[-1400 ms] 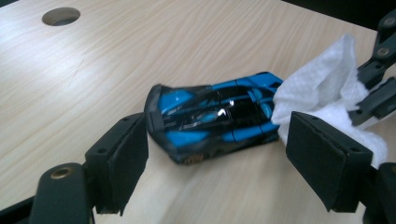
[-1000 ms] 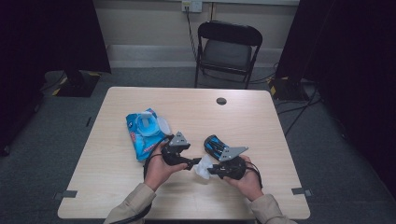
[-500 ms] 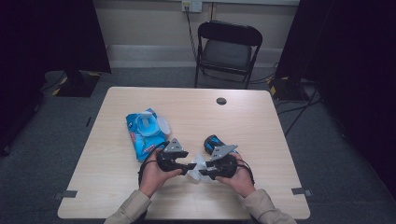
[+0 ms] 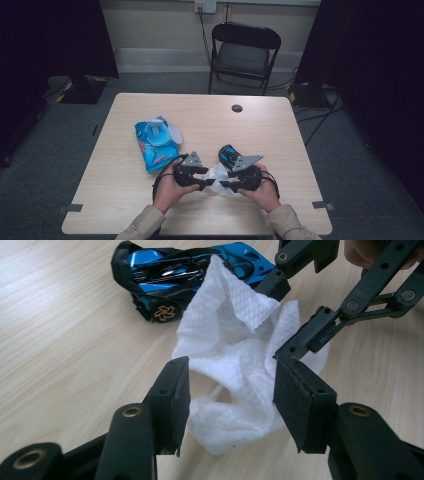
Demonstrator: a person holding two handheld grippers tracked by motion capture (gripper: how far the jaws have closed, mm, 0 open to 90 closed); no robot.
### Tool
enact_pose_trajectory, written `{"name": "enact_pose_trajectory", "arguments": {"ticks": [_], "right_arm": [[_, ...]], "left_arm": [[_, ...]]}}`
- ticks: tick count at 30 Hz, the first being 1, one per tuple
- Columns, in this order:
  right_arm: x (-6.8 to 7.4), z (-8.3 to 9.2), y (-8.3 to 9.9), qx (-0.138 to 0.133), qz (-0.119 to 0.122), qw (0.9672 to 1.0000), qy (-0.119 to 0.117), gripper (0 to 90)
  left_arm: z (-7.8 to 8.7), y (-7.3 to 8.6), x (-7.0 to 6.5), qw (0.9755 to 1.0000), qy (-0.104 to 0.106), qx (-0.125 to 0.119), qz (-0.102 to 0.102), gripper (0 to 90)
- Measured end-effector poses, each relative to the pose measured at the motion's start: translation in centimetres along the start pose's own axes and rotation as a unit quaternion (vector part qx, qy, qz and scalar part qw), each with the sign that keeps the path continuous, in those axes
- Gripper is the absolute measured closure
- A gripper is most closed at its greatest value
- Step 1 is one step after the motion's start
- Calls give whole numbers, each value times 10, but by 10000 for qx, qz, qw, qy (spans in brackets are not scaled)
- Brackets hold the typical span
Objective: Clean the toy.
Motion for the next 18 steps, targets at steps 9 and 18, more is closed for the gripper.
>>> {"name": "enact_pose_trajectory", "arguments": {"ticks": [9, 18], "right_arm": [[-2, 5, 7, -6, -55, 10000, 18, 595], [1, 13, 4, -188, -101, 9998, -59, 602]], "left_arm": [[-19, 7, -3, 9995, 98, 257, -149, 497], [-33, 14, -5, 9987, 150, 464, -170, 524]]}}
Point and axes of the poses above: each handheld gripper's, and its own axes: z roughly backward along the jaws, y roughly out of its underside, x roughly to its left, the point moved 9 cm from there along -z, roughly forward along the jaws, and after that the axes turned 1 degree about z, right-handed, at the moved point
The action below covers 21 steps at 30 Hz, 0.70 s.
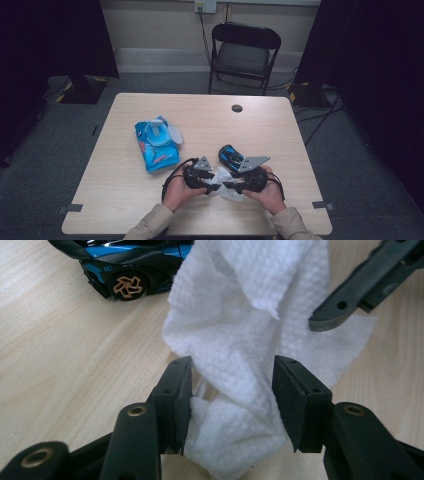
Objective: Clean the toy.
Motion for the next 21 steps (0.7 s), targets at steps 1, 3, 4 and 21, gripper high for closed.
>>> {"name": "enact_pose_trajectory", "arguments": {"ticks": [1, 3, 4, 21], "right_arm": [[1, -1, 1, 14, -2, 10000, -31, 603], [2, -3, 3, 51, -7, 10000, -66, 602], [3, -4, 3, 68, 6, 9999, -89, 602], [11, -17, 9, 277, 154, 9993, -211, 599]], "left_arm": [[0, 0, 0, 10000, -6, 1, -47, 547], [-1, -1, 1, 10000, -12, -7, -39, 570], [0, 0, 2, 10000, -57, 35, -32, 595], [14, -9, 4, 9994, 21, -208, 285, 513]]}}
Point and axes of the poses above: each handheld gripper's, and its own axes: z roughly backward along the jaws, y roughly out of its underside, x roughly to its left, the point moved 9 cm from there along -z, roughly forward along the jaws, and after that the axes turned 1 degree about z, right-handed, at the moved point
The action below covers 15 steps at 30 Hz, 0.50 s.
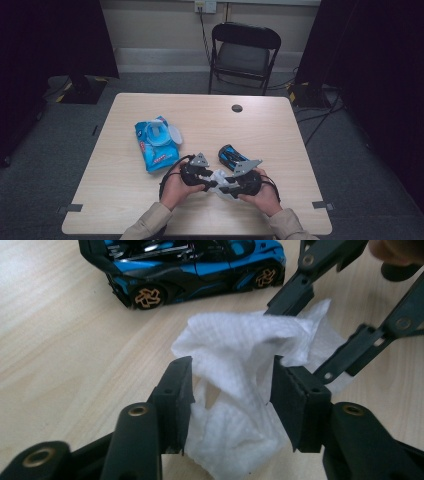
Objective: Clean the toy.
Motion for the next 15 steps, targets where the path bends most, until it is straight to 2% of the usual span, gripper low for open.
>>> {"name": "enact_pose_trajectory", "arguments": {"ticks": [5, 8, 12, 13, 15], "right_arm": [[2, -3, 1, 53, 53, 10000, -20, 598], [3, -5, 1, 80, 61, 9999, -29, 594], [3, -5, 1, 74, 57, 10000, -34, 587], [3, -5, 1, 74, 57, 10000, -34, 580], [2, -5, 1, 88, 63, 9999, -32, 563]], "left_arm": [[1, -6, -1, 10000, -23, -71, 6, 509], [-1, -7, -1, 10000, 2, -84, 31, 554], [-2, -4, -4, 9999, 126, 88, 35, 735], [-2, -2, -5, 9998, 122, 167, -13, 782], [0, 0, -3, 9998, 87, 196, 29, 836]]}}
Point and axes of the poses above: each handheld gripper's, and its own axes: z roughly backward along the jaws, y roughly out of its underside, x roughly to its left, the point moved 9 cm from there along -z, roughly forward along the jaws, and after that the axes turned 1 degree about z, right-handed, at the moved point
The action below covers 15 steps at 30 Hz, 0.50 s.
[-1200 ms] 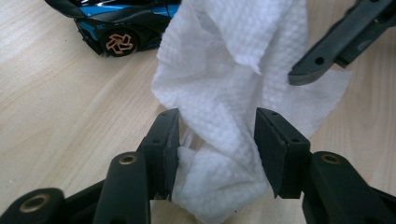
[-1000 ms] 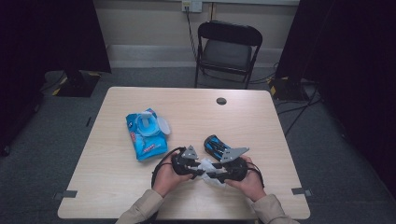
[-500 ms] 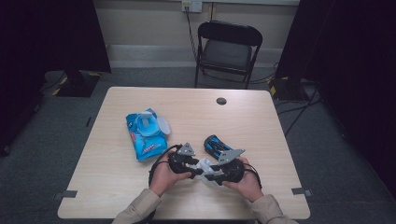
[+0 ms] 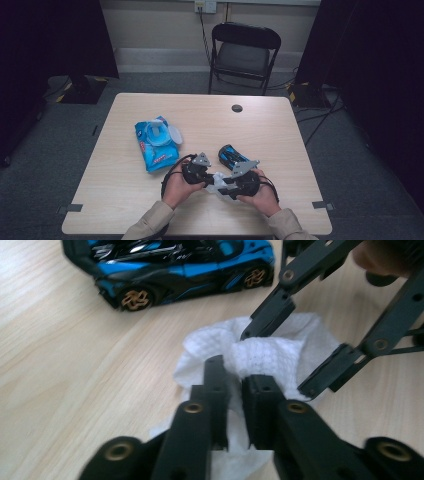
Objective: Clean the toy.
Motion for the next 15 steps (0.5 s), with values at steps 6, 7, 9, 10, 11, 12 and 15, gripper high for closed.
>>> {"name": "enact_pose_trajectory", "arguments": {"ticks": [6, 7, 9, 10, 11, 12, 15], "right_arm": [[-8, 11, -2, -146, -101, 9997, 141, 501], [-10, 13, -3, -182, -143, 9996, 155, 501], [-11, 16, -3, -208, -152, 9995, 196, 507], [-11, 16, -3, -201, -144, 9996, 168, 521], [-9, 15, -1, -161, -112, 9997, 132, 536], [-7, 14, 0, -123, -95, 9998, 110, 557], [-5, 6, 5, 55, -57, 9999, 62, 576]], "left_arm": [[13, 7, -1, 9999, 45, 138, 4, 882], [15, 9, -1, 9998, 63, 172, 14, 882], [17, 13, -1, 9997, 69, 212, 45, 882], [18, 15, 0, 9997, 75, 231, 55, 882], [18, 17, 0, 9997, 60, 224, 71, 882], [18, 18, 0, 9997, 76, 228, 95, 882], [17, 21, -2, 9995, 122, 257, 109, 883]]}}
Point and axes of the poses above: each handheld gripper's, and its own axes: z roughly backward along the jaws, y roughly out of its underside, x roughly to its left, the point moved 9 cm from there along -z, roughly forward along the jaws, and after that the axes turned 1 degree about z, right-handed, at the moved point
